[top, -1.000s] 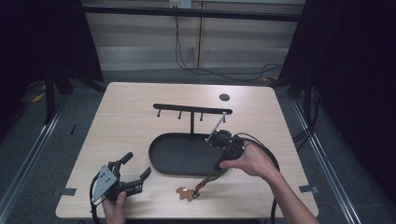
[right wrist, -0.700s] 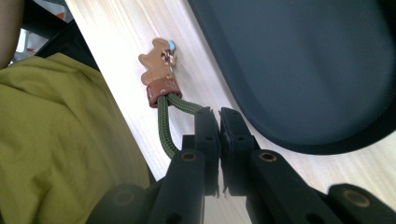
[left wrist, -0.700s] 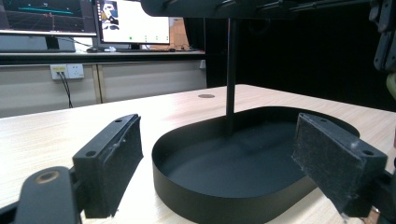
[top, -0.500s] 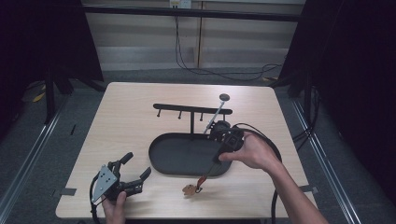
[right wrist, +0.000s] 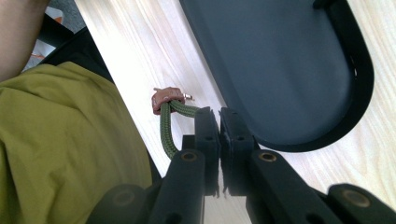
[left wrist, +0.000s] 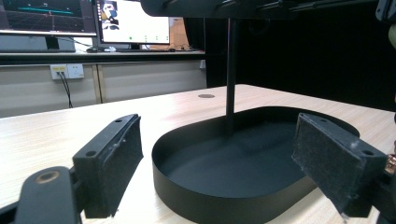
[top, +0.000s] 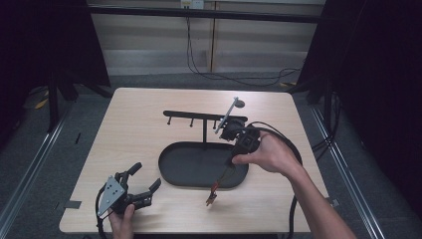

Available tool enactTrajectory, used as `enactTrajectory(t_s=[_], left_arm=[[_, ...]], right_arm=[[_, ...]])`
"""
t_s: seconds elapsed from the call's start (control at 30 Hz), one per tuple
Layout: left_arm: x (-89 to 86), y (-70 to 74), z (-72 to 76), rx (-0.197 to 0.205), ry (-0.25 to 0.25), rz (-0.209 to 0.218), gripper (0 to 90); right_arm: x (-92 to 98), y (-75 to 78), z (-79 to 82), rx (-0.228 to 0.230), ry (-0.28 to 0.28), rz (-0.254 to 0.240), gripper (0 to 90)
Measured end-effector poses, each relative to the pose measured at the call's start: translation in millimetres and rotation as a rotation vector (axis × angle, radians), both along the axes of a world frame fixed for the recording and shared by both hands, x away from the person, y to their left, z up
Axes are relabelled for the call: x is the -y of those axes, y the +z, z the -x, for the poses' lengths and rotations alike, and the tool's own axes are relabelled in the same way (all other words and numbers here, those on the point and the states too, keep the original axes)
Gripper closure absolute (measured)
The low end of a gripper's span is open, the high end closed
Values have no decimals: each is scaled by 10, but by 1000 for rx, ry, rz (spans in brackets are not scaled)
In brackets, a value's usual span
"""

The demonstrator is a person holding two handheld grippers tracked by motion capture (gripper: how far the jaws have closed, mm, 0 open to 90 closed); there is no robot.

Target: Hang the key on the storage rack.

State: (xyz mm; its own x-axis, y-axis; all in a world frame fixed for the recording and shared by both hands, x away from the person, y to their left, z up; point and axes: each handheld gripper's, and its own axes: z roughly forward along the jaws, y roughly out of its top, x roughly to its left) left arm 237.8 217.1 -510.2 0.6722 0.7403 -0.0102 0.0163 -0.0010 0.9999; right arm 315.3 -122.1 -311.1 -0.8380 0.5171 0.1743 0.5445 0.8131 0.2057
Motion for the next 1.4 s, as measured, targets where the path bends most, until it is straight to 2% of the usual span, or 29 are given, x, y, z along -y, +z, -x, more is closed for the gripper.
enactTrajectory(t_s=[0.3,0.63,0.93,1.4], left_arm=[[0,0,0,0,0,0,157],[0,0,0,0,0,0,156],[0,0,0,0,0,0,157],[0,0,0,0,-1,0,157]], right_arm=[[-97,98,-25,-5,28,22,868],[-189,196,-87,-4,33,1,869],[-290,360,-183,21,45,1,869],[-409,465,-386,27,35,-8,869]])
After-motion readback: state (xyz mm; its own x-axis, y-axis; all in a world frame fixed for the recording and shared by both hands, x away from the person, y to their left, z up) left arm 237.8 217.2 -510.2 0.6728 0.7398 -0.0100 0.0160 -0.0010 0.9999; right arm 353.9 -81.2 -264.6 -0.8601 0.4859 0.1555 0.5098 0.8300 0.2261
